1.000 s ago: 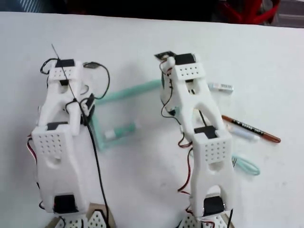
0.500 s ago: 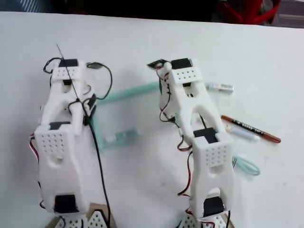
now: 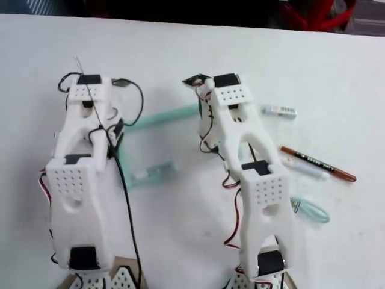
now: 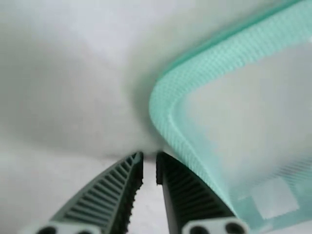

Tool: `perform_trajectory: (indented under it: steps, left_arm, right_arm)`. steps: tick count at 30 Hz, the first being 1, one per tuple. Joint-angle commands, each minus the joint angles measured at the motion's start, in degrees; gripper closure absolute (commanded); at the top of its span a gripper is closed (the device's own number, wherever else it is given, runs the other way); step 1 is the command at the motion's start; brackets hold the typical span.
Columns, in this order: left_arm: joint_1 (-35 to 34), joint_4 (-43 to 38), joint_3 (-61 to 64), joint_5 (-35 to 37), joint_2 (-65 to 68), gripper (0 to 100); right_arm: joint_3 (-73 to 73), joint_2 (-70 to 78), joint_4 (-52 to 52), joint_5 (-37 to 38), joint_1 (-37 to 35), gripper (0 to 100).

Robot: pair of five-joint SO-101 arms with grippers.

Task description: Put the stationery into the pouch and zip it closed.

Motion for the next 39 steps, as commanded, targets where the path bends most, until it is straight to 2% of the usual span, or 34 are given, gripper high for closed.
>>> perform_trajectory:
  steps: [1, 6, 13, 19, 25, 29, 31, 34, 39]
  left_arm:
    - [4.18, -2.11, -2.99, 0.70, 0.13, 92]
    - [4.62, -4.22, -0.88, 0.79, -0.40, 92]
    - [5.14, -4.22, -0.97, 0.79, -0.31, 92]
    - [5.05, -3.69, -1.49, 0.70, -1.10, 92]
    - [5.76, 1.23, -4.40, 3.69, -14.02, 92]
    - [8.92, 0.97, 2.11, 4.66, -23.60, 92]
    - [11.38, -0.53, 8.18, 4.40, -26.59, 92]
    - [13.67, -6.86, 17.76, 4.48, -29.85, 92]
    - [13.67, -18.11, 28.84, 4.40, -32.48, 92]
  right_arm:
    - [-2.11, 5.14, 1.54, -0.88, 2.07, 74.0]
    - [-1.85, 5.05, 1.71, -1.23, 6.64, 74.1]
    - [1.05, 2.51, 1.80, -1.14, 5.85, 74.1]
    - [3.60, -3.82, 1.71, -0.62, 12.18, 74.1]
    - [3.34, -10.15, 1.71, 0.62, 16.66, 75.1]
    - [3.16, -13.76, 0.66, 0.62, 19.12, 76.2]
    - [3.16, -13.85, -1.10, 0.70, 20.44, 76.2]
    - [3.78, -13.58, -4.44, 0.70, 21.14, 76.2]
    - [3.69, -9.71, -5.67, 0.70, 19.03, 76.2]
